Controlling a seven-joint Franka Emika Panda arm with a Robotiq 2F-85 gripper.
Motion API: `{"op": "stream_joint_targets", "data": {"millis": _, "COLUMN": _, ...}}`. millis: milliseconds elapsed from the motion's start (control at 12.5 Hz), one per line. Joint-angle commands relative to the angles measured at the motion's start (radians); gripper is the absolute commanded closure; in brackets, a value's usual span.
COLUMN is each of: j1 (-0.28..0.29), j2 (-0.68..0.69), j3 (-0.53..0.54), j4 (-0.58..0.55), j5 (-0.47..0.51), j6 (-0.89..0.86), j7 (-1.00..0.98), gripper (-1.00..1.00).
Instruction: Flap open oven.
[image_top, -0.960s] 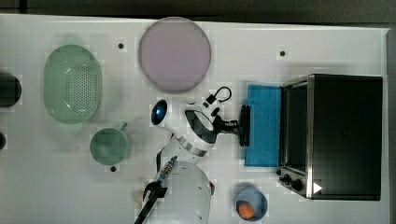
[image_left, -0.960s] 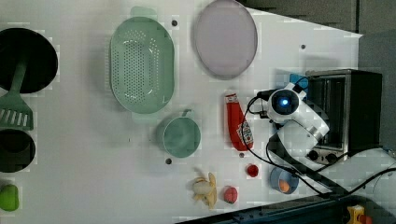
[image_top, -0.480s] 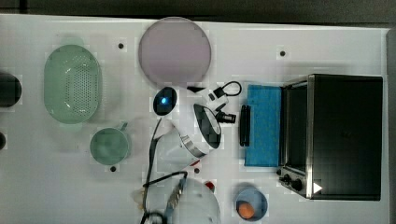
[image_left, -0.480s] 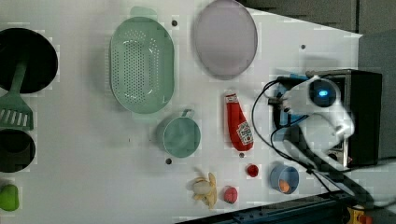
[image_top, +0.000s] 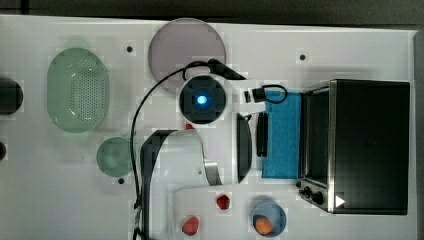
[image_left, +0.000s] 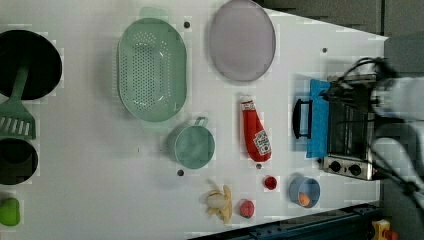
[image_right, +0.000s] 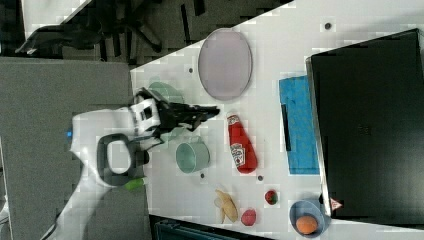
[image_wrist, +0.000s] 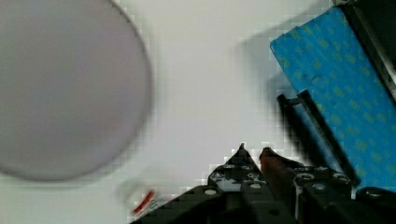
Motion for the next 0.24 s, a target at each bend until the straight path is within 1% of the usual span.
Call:
{"op": "stream_joint_targets", "data": {"millis": 80, "j1": -0.020, "j2": -0.068, "j3": -0.013, "j4": 0.025, "j5": 0.083, "j6": -0.118, "j7": 0.056, "gripper": 0.65}}
{"op": "stream_joint_targets", "data": {"millis": 240, "j1": -0.020, "j2": -0.130, "j3": -0.014, "j4": 0.056, "j5": 0.132, "j6": -0.186, "j7": 0.065, "gripper": 0.65}}
